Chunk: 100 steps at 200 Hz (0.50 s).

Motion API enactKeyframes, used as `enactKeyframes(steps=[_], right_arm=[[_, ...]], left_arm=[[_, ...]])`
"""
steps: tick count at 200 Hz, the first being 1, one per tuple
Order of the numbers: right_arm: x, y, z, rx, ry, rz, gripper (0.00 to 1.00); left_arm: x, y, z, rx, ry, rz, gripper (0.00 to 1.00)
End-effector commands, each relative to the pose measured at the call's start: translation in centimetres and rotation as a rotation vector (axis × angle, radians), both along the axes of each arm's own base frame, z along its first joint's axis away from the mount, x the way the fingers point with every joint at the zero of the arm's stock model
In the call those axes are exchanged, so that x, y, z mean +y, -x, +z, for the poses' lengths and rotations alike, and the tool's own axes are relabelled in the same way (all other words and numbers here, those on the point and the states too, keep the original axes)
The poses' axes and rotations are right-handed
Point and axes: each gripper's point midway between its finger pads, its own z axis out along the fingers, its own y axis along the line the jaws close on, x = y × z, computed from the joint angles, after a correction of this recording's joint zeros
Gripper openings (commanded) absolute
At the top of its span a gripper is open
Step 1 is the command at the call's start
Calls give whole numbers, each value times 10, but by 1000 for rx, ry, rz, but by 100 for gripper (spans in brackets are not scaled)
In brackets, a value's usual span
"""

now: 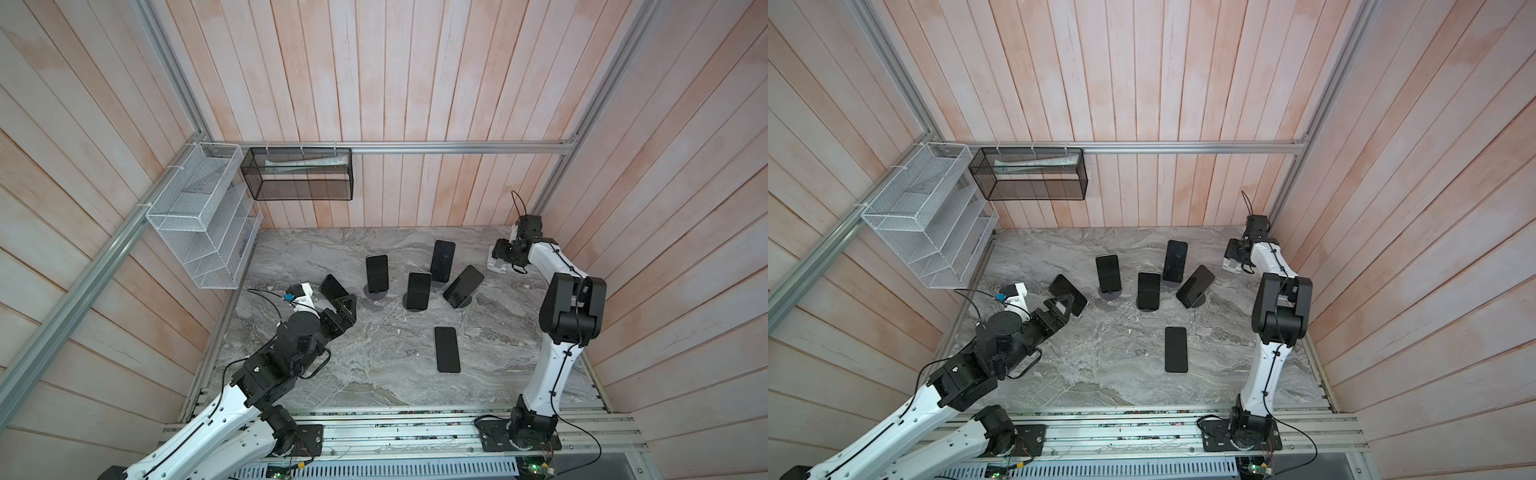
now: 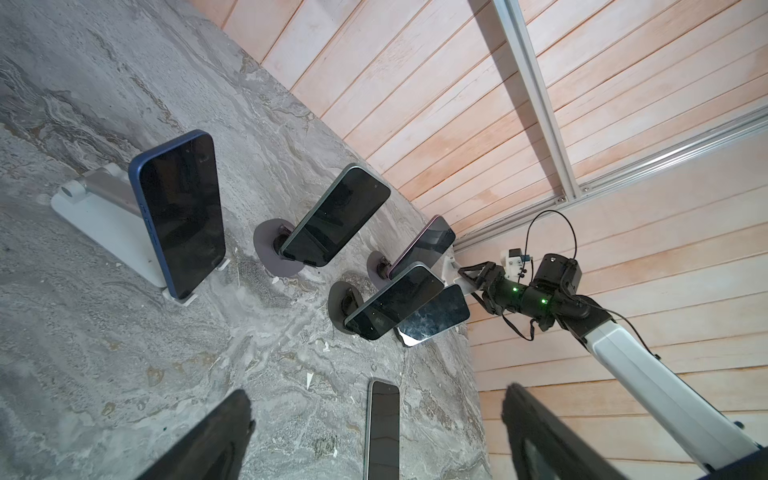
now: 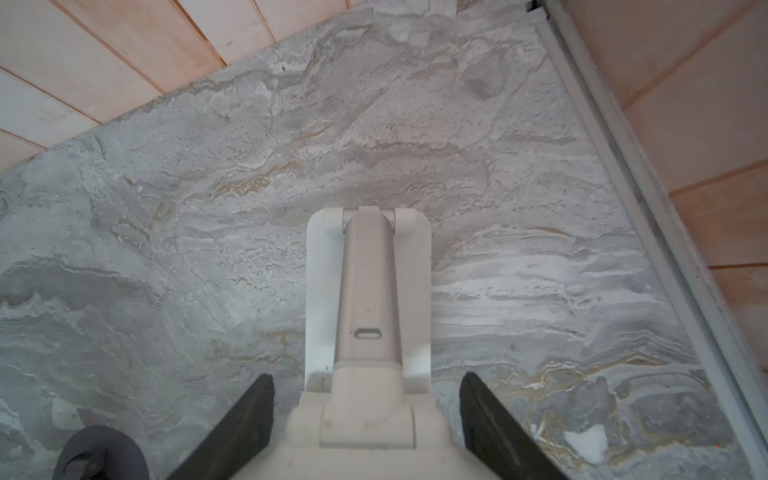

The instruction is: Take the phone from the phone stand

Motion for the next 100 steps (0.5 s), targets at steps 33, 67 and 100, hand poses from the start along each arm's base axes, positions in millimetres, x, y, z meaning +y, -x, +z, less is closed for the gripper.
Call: enactKeyframes(steps=[33,67,100], right_arm=[[9,20,-9,13,8,15,68],[11,23,10,-11,1,18,79],[12,21,60,-91,-8,6,85]], left_arm=[[-3,2,-8,21,37,-9,96],[-7,3,-11,39,45,-23,96],[-1,7,-9,33,45,-15,96]])
